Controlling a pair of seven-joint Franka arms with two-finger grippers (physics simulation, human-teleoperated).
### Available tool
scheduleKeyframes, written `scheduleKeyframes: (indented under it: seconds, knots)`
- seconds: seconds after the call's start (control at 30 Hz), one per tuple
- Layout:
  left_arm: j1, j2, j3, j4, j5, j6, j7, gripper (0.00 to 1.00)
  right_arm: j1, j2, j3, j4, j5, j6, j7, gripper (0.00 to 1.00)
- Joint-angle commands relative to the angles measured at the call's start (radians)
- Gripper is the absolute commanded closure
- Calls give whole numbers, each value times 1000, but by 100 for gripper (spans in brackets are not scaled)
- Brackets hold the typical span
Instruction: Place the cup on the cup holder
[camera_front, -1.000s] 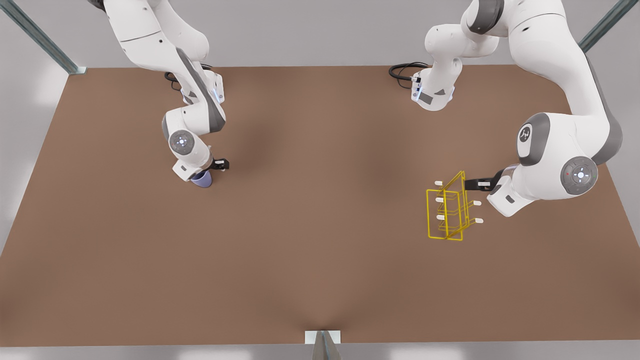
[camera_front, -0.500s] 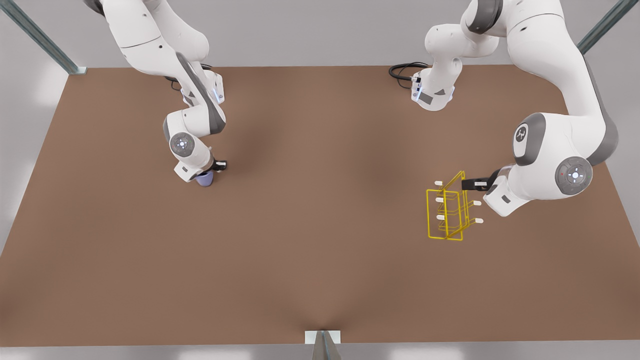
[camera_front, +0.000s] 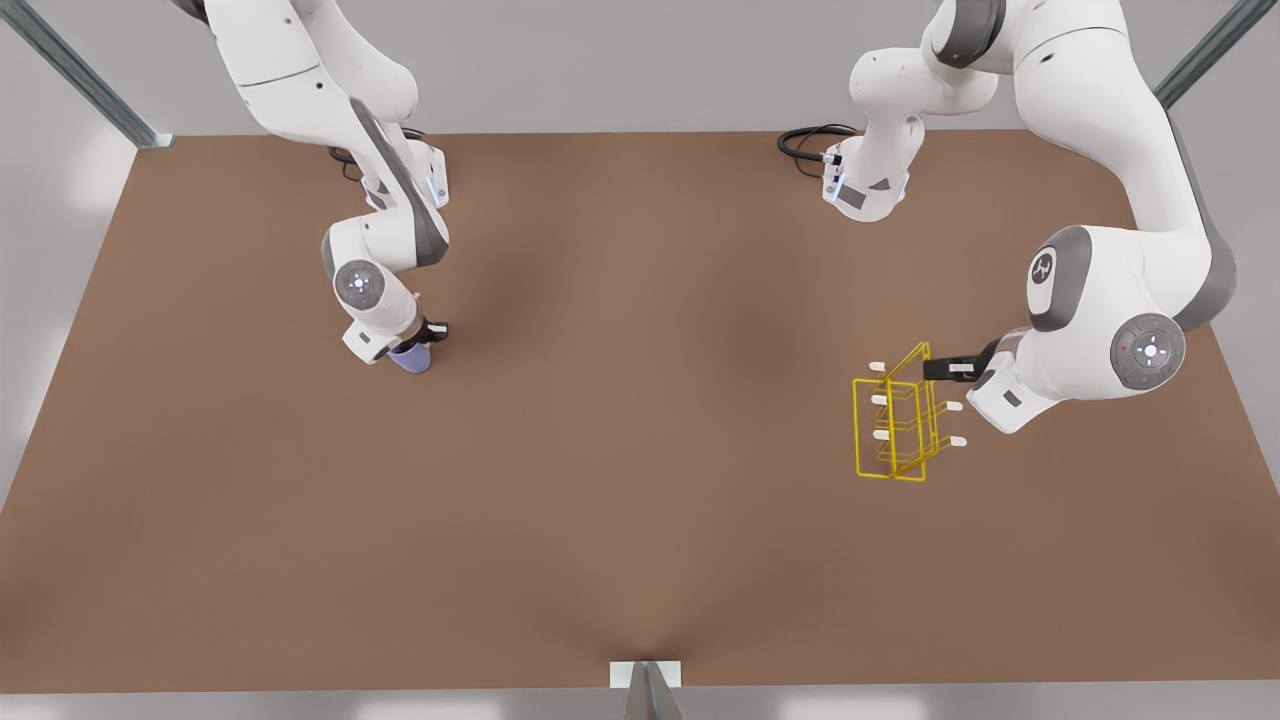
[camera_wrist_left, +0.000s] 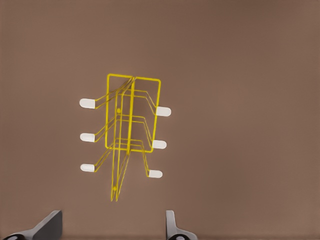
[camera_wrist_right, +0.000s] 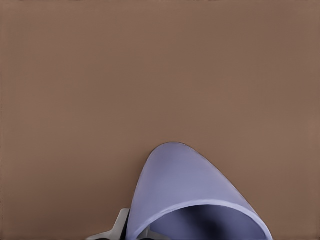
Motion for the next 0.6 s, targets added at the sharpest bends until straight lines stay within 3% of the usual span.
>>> scheduleKeyframes:
  seconds: [0.0,0.13,0.27,0.4,0.57]
  knots:
    - [0,-2,0,0,1,-1,-6,0,0,-12,0,8,-7,-33,16,79]
    - [0,0,0,0,1,-4,-6,0,-8,0,-2,134,-6,-166,16,79]
    - [-1,0,0,0,1,-4,-6,0,30,128,1,315,4,-191,51,79]
    - [-1,0,0,0,1,-2,-6,0,136,362,3,732,2,-322,142,79]
    - [0,-2,0,0,1,-2,-6,0,181,445,17,961,4,-384,127,79]
